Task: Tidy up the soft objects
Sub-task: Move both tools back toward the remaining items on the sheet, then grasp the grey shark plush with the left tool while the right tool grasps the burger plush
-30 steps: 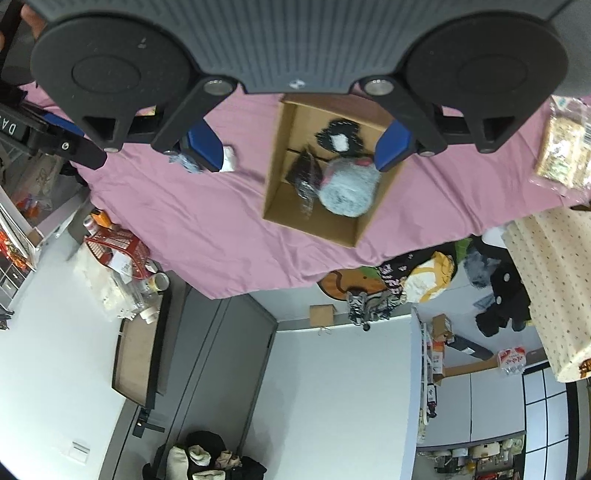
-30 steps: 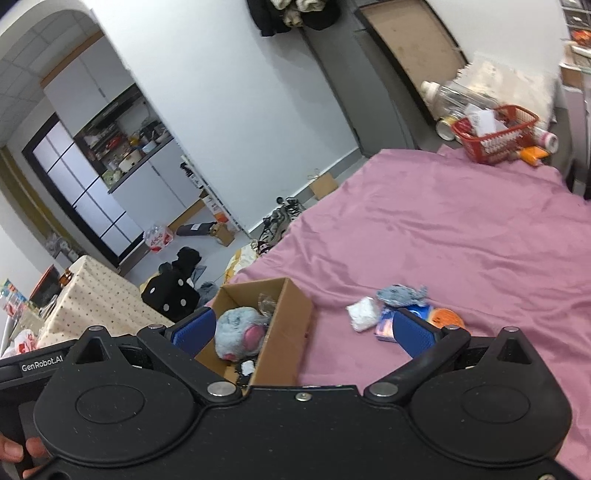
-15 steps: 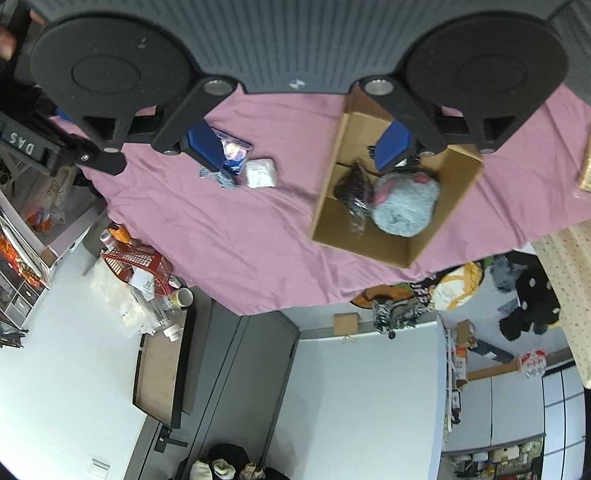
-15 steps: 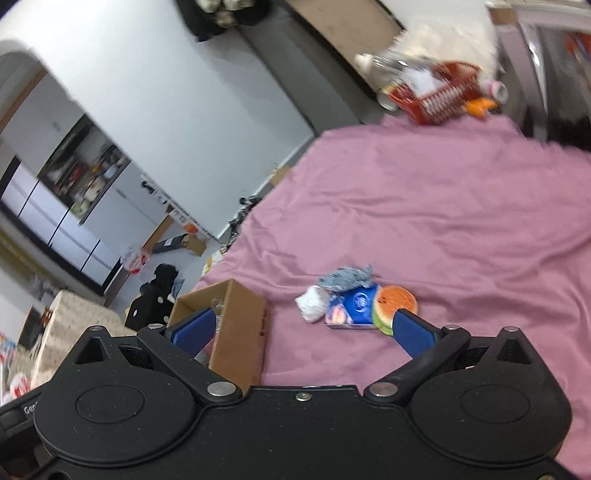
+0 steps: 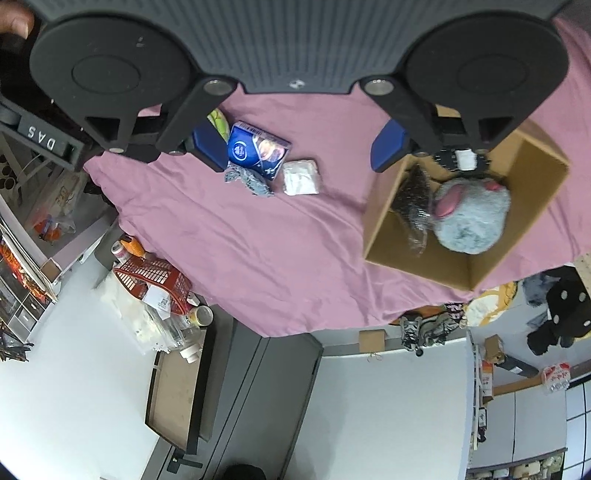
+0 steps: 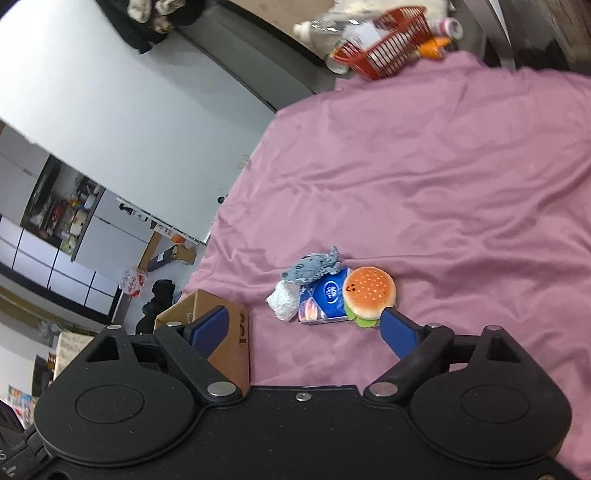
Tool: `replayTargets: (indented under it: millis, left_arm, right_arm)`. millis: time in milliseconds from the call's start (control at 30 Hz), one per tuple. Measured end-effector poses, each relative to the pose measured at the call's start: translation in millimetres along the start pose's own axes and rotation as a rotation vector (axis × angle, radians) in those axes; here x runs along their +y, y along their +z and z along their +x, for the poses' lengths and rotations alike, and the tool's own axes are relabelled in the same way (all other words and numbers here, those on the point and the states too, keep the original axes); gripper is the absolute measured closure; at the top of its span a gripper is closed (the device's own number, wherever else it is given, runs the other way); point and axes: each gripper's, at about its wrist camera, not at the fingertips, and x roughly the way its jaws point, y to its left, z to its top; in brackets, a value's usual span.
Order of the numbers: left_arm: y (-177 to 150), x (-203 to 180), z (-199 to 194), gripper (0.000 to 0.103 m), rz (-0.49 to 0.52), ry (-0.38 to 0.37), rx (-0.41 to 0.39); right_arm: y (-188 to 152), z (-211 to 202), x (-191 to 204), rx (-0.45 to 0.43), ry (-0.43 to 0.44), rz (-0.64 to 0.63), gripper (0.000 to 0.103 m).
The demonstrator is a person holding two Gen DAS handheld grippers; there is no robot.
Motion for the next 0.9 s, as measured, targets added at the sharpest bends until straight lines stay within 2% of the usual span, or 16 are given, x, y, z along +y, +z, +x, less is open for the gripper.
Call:
replayTargets:
  millis: [200,333,500,700,733,833,900]
  left_arm:
    - [6,-5,35,0.032,-0.031,-0.028,0.044]
    - [11,-10,60,0.044,-0.044,-0.042,0.079]
    - [16,-9,93,0.045,-0.104,-0.054,0.127]
    - [23,-13,128,0.049,-0.153,-0.084,0.167]
    - [23,-14,132,0.05,-0.161,-0.084,0.175]
    - [24,-16,148,0.05,-0.175,-0.079,0.204]
    - [23,-18,158,0.05,-0.186,-0.082,0.221]
  right_arm:
    - [6,24,-15,0.037,-0.015,0.053,0.016]
    - [9,44,-25,0.067,-0.047,0.079,0.021]
    - [9,68,-31,0.115,-0.073,0.082,0.026]
    - [12,88,-39,0.13,-0.118,0.081,0.047]
    - [13,90,-41,0.131,-0.125,0.081,0.054]
    - [15,95,-44,0.129,-0.128,0.08,0.062]
    - [15,96,-43,0.124,-0.131,0.06,0.063]
